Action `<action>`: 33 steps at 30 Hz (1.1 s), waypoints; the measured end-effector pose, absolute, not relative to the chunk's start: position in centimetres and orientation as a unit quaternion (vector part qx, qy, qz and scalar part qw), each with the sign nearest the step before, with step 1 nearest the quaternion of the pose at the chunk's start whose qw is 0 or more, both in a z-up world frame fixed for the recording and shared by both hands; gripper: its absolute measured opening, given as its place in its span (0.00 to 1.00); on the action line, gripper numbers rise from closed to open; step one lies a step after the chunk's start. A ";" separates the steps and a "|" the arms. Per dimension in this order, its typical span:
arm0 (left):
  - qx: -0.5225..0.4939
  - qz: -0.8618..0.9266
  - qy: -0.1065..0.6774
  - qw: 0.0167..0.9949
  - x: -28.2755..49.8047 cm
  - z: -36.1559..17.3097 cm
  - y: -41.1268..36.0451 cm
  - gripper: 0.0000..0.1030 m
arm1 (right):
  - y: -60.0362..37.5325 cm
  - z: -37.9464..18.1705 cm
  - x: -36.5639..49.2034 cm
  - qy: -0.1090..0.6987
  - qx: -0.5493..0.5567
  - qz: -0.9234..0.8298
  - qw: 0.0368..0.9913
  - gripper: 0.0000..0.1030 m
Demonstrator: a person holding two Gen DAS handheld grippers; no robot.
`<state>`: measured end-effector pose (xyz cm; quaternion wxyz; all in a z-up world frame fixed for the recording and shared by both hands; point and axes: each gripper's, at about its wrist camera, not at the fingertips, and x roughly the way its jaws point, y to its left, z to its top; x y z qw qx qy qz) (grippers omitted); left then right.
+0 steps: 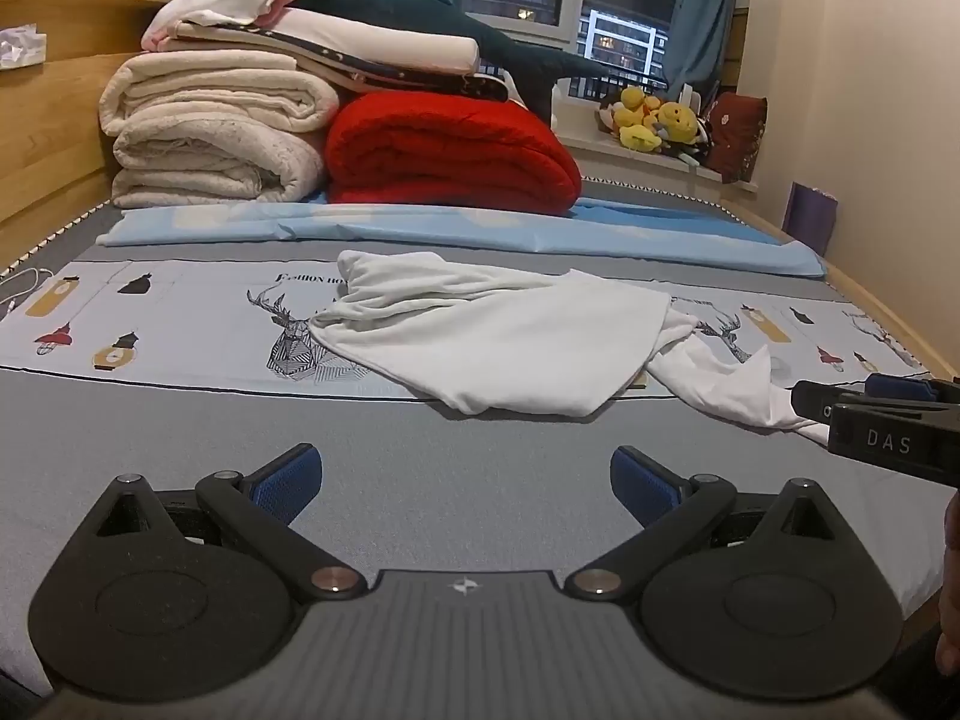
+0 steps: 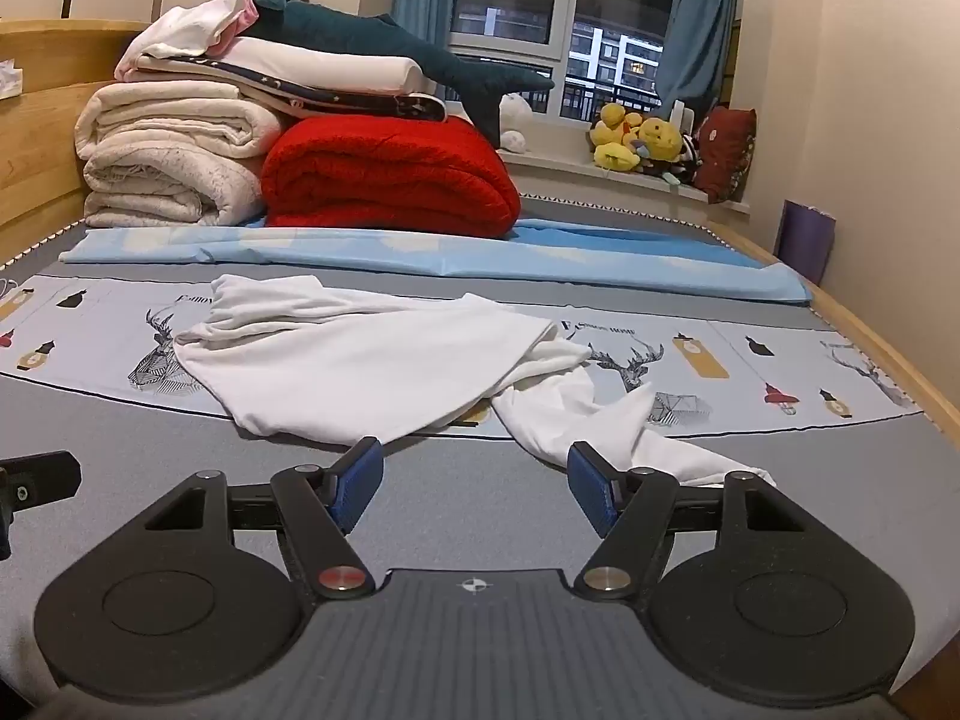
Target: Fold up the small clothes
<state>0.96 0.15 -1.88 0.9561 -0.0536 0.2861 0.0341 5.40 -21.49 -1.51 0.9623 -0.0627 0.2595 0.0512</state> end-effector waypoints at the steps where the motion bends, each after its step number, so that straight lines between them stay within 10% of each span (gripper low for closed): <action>1: -0.053 0.034 0.286 0.956 1.0 -1.9 0.1 0.99 | -21.5 -1.6 5.3 0.259 -0.063 0.051 0.963 0.68; 33: -0.041 0.039 0.261 0.964 0.6 -1.5 -0.2 0.99 | -22.1 -1.1 5.1 0.224 -0.037 0.064 0.972 0.69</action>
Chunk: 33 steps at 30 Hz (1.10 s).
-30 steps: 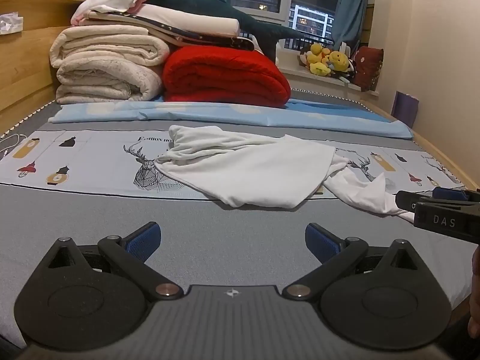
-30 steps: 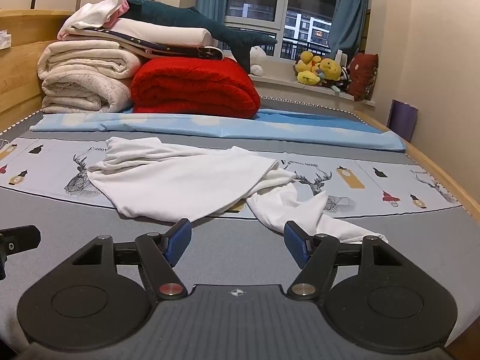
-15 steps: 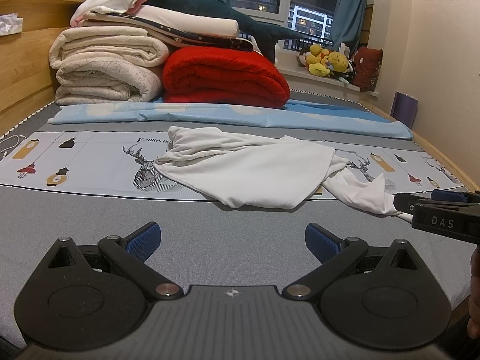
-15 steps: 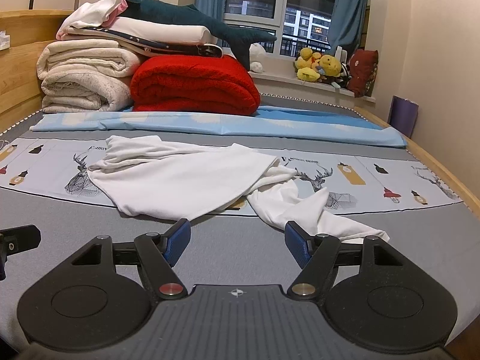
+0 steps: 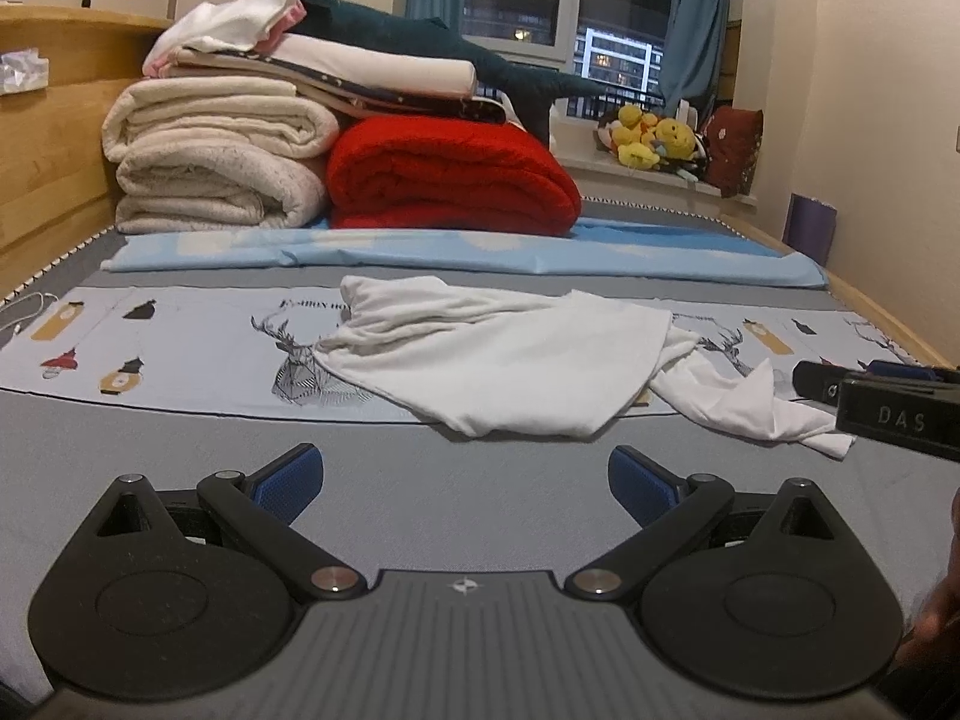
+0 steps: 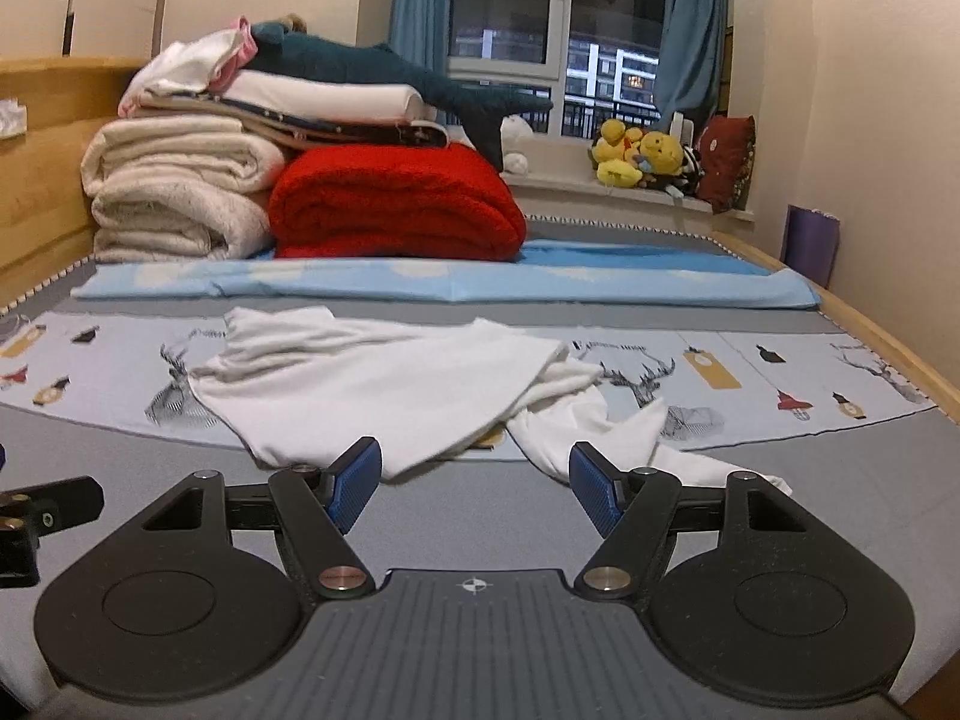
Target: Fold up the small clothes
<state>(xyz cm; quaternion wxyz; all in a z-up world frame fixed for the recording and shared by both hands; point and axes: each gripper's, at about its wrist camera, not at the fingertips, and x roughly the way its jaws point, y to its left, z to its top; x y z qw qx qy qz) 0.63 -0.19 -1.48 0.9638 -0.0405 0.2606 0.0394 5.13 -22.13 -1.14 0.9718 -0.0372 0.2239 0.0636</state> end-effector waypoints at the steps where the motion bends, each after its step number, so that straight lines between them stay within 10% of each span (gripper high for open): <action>1: -0.041 0.040 0.259 0.964 0.6 -1.5 -0.2 0.99 | -22.1 -1.0 5.1 0.220 -0.040 0.065 0.972 0.69; 22: -0.035 0.058 0.302 0.951 3.3 -3.3 1.2 0.94 | -26.4 0.7 11.6 0.230 0.030 0.025 0.972 0.69; 25: -0.040 0.060 0.316 0.946 5.6 -3.6 1.3 0.73 | -26.6 0.6 12.2 0.235 0.056 0.042 0.969 0.60; 28: -0.055 0.043 0.327 0.943 9.0 -4.1 1.3 0.23 | -27.2 1.0 12.4 0.225 0.062 0.055 0.971 0.43; 33: -0.124 0.035 0.358 0.925 15.5 -6.8 1.9 0.22 | -28.7 1.2 13.0 0.232 0.078 0.075 0.967 0.22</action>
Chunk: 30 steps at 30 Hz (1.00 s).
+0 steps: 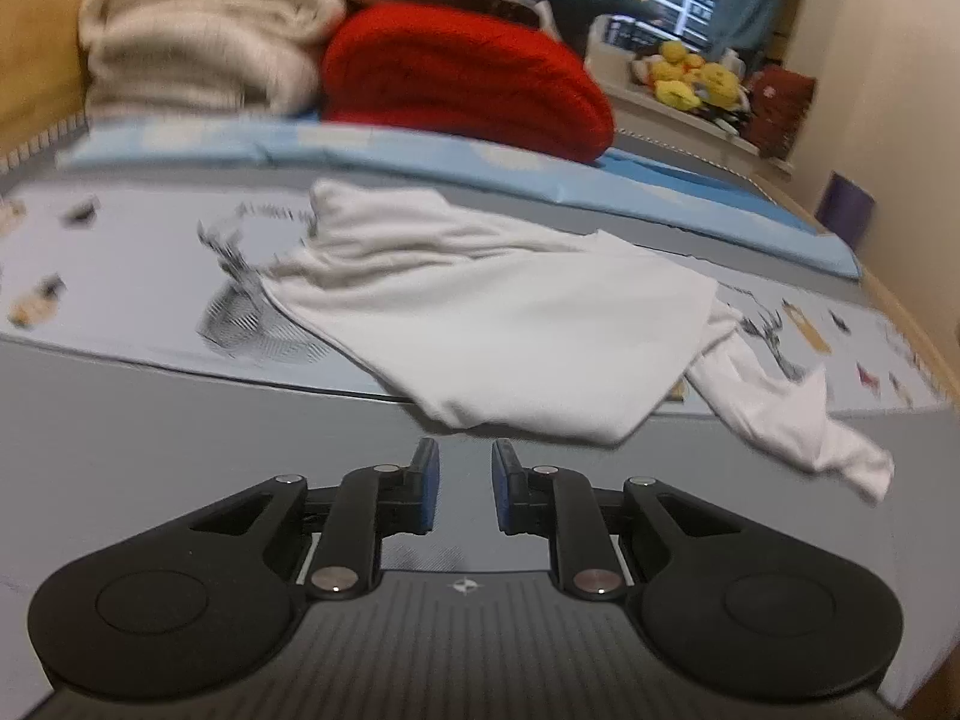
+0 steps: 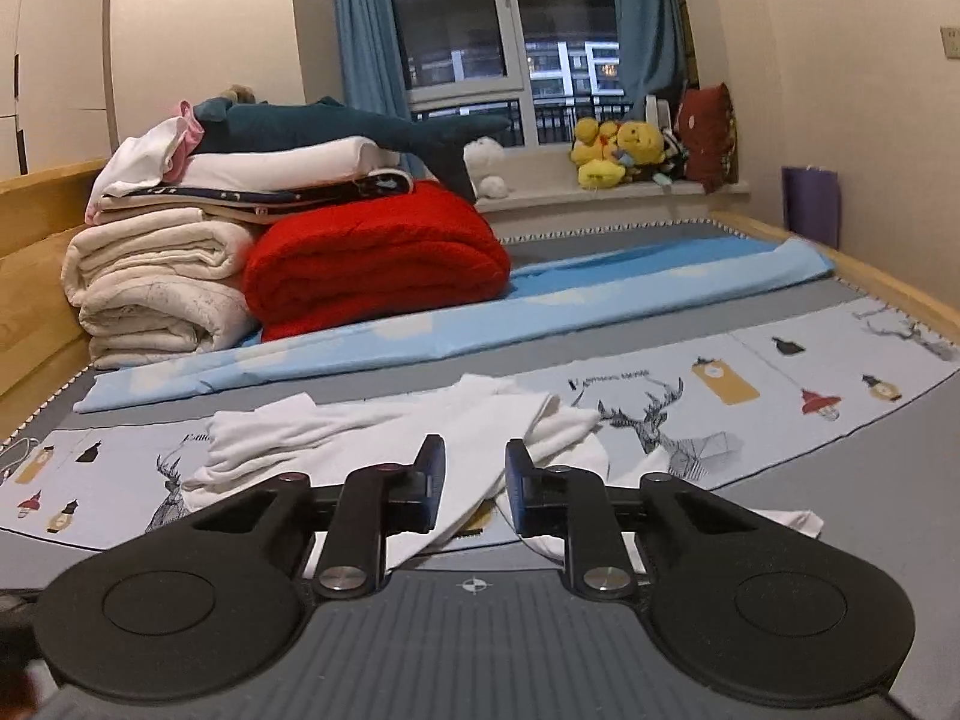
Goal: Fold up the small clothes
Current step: 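Grasp the white shirt hem with the left tool while the right tool grasps another hem point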
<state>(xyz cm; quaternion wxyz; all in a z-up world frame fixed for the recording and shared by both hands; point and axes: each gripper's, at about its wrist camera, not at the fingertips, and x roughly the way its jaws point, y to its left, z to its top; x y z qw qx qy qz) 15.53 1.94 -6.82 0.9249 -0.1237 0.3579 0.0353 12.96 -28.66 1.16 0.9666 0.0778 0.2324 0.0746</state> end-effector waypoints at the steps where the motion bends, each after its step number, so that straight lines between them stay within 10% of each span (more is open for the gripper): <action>1: -0.140 0.034 0.365 0.920 16.7 -7.6 2.2 0.24 | -29.0 1.1 13.2 0.237 0.080 0.074 0.965 0.22; 6: -0.230 0.053 0.394 0.889 21.8 -11.4 4.1 0.63 | -30.5 0.9 14.2 0.257 0.092 0.070 0.959 0.22; 13: -0.286 0.096 0.412 0.860 27.2 -14.6 5.0 0.63 | -31.5 0.6 14.6 0.260 0.083 0.066 0.960 0.22; 18: -0.206 0.080 0.436 0.872 28.5 -13.5 4.4 0.09 | -31.7 0.3 15.0 0.270 0.077 0.059 0.958 0.22; 30: -0.022 -0.013 0.428 0.904 16.2 -3.6 17.3 0.06 | -31.3 0.4 15.1 0.271 0.078 0.046 0.958 0.23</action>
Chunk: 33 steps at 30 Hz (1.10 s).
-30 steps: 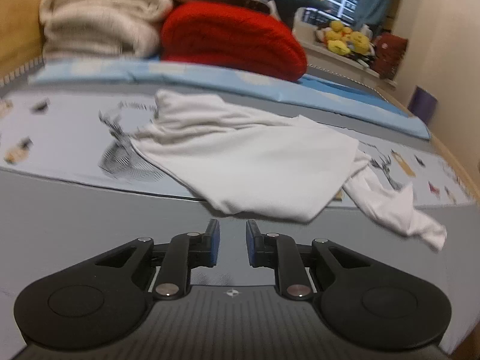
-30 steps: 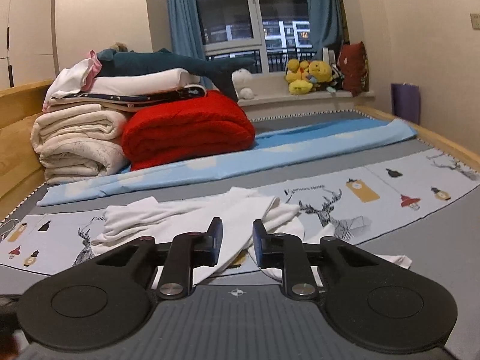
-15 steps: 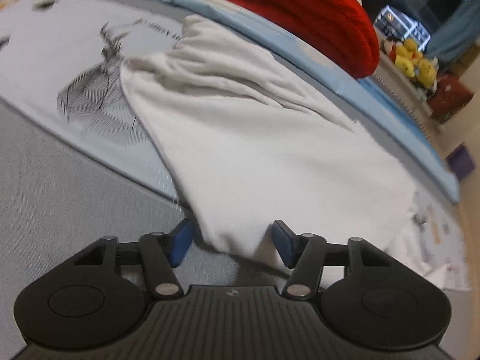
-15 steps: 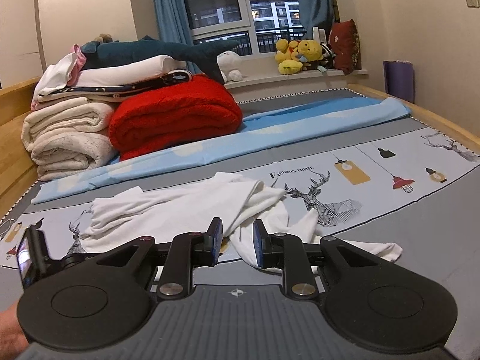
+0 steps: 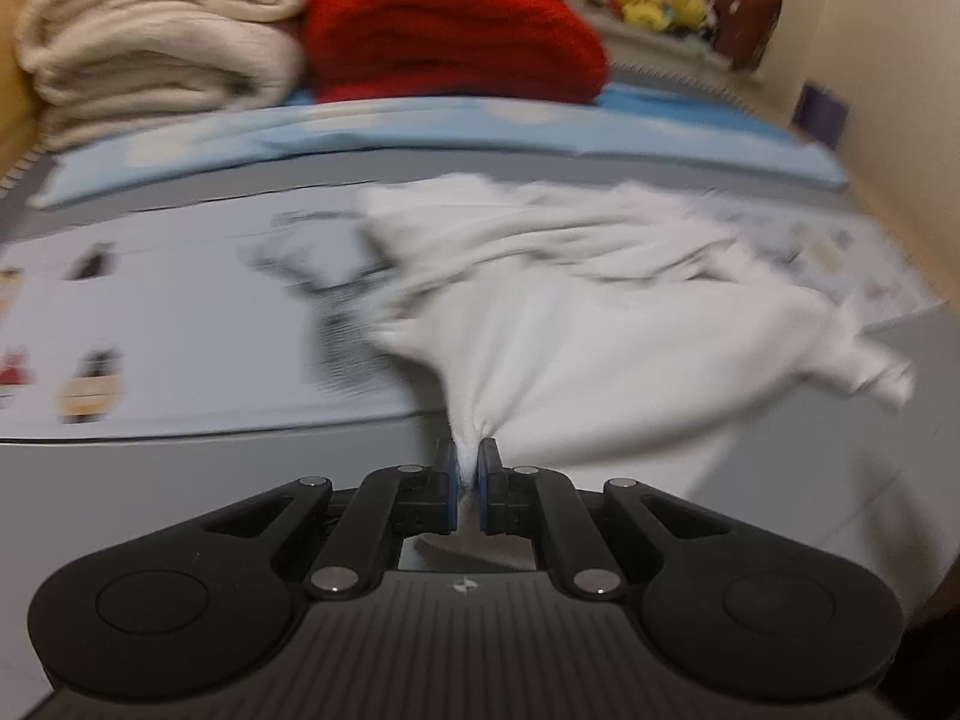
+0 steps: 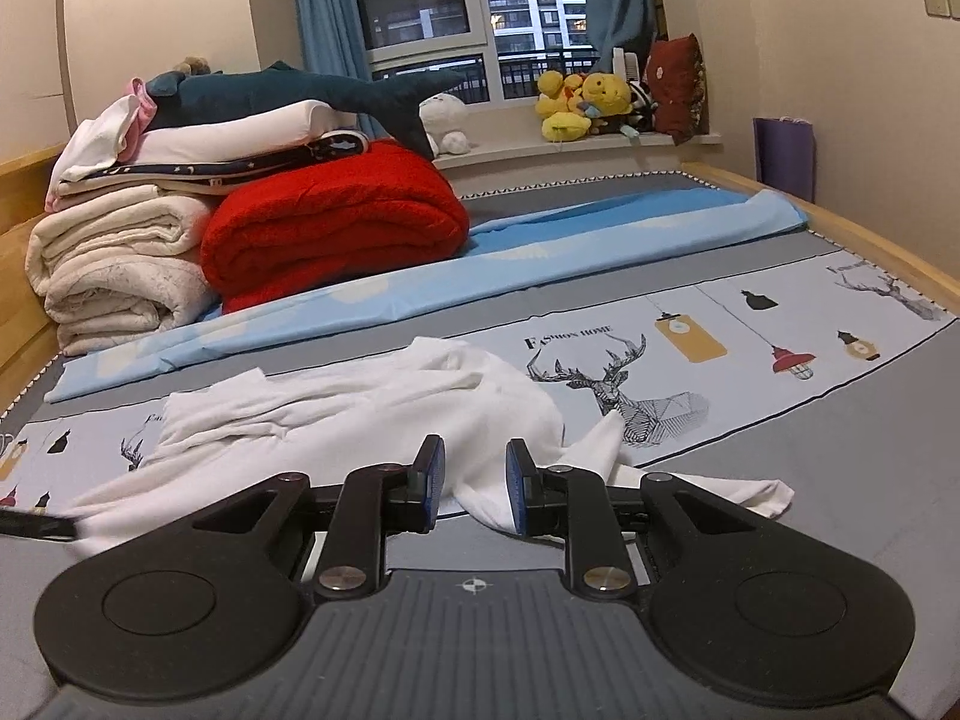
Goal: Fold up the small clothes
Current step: 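Grasp the white shirt hem with the left tool while the right tool grasps another hem point, then lift and shake the shirt with both tools, then lay it flat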
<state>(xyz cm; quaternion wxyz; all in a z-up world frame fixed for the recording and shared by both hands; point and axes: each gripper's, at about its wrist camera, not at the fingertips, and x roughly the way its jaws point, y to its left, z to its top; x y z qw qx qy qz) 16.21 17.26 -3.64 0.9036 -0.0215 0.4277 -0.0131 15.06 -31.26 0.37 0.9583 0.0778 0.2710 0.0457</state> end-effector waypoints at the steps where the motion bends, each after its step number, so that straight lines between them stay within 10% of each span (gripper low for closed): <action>1: -0.029 -0.003 0.435 0.900 15.3 -4.0 18.9 0.06 | -31.3 0.3 15.1 0.273 0.079 0.045 0.958 0.23; 7: -0.189 0.050 0.477 0.857 12.1 -7.8 26.8 0.11 | -30.8 -1.6 17.3 0.326 0.087 0.042 0.941 0.34; 11: -0.221 0.063 0.465 0.855 11.9 -7.7 28.8 0.40 | -28.9 -4.2 20.0 0.396 0.087 0.082 0.910 0.40; 25: -0.202 0.009 0.503 0.840 15.0 -10.1 26.8 0.44 | -22.3 -12.4 25.0 0.546 -0.014 0.127 0.828 0.34; 27: -0.180 0.004 0.506 0.844 15.2 -10.3 26.1 0.37 | -22.2 -12.8 24.7 0.545 -0.039 0.130 0.828 0.14; 29: -0.154 0.000 0.511 0.845 15.3 -10.4 25.6 0.06 | -22.5 -12.7 24.4 0.539 -0.041 0.142 0.829 0.04; 33: -0.189 -0.019 0.483 0.855 14.2 -8.0 26.8 0.05 | -24.3 -10.2 23.3 0.501 -0.009 0.181 0.846 0.03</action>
